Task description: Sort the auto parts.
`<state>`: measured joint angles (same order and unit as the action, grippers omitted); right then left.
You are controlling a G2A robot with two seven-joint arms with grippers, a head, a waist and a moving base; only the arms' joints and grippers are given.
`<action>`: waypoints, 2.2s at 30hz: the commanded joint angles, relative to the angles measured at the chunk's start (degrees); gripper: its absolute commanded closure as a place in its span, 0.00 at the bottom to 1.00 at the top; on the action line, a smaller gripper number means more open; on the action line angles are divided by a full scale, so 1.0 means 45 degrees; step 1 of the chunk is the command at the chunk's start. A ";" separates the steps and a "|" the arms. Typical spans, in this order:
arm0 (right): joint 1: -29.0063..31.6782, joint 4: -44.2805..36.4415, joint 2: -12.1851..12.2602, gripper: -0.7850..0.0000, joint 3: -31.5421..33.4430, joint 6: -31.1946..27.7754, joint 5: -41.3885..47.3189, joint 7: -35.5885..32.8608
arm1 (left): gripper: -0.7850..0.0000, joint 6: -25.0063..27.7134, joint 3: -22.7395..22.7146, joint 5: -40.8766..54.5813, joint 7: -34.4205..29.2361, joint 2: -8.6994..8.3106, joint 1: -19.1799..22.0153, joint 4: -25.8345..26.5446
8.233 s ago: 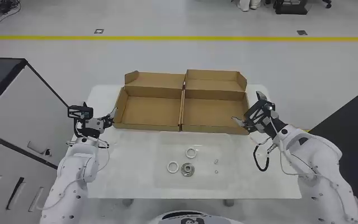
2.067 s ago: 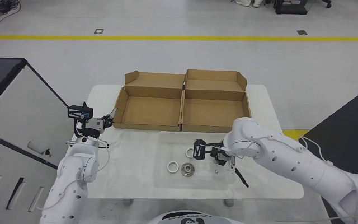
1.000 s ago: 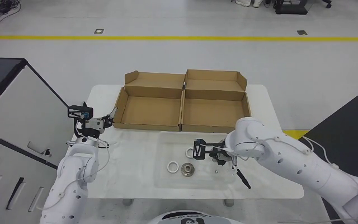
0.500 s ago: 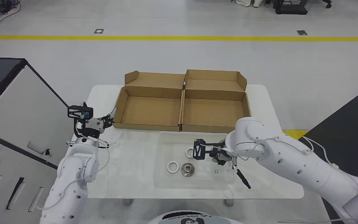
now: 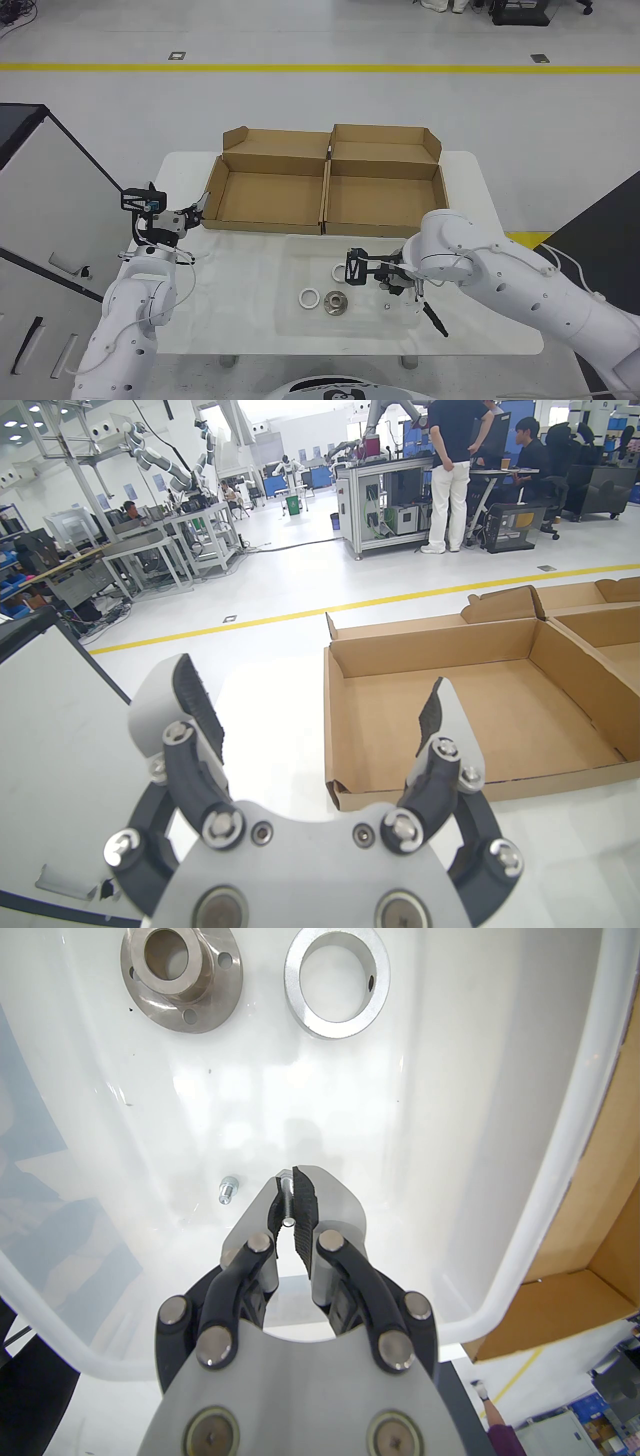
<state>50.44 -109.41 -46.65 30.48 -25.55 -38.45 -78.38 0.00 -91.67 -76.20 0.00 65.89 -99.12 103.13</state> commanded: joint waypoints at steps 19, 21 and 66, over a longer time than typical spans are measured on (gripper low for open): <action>0.0000 0.0001 0.0000 1.00 0.0000 -0.0001 0.0001 0.0000 | 0.00 0.0000 0.0000 0.0000 0.0000 0.0000 0.0000 0.0000; 0.0000 0.0001 0.0000 1.00 0.0000 -0.0001 0.0001 0.0000 | 0.00 0.0000 0.0000 0.0000 0.0000 0.0000 0.0000 0.0000; 0.3814 -0.0015 0.1968 1.00 0.5903 -0.2256 0.6129 0.4184 | 0.00 0.0000 0.0000 0.0000 0.0000 0.0000 0.0000 0.0000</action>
<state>66.75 -109.62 -38.04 56.03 -35.19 -11.38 -60.27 0.00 -91.67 -76.20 0.00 65.89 -99.12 103.13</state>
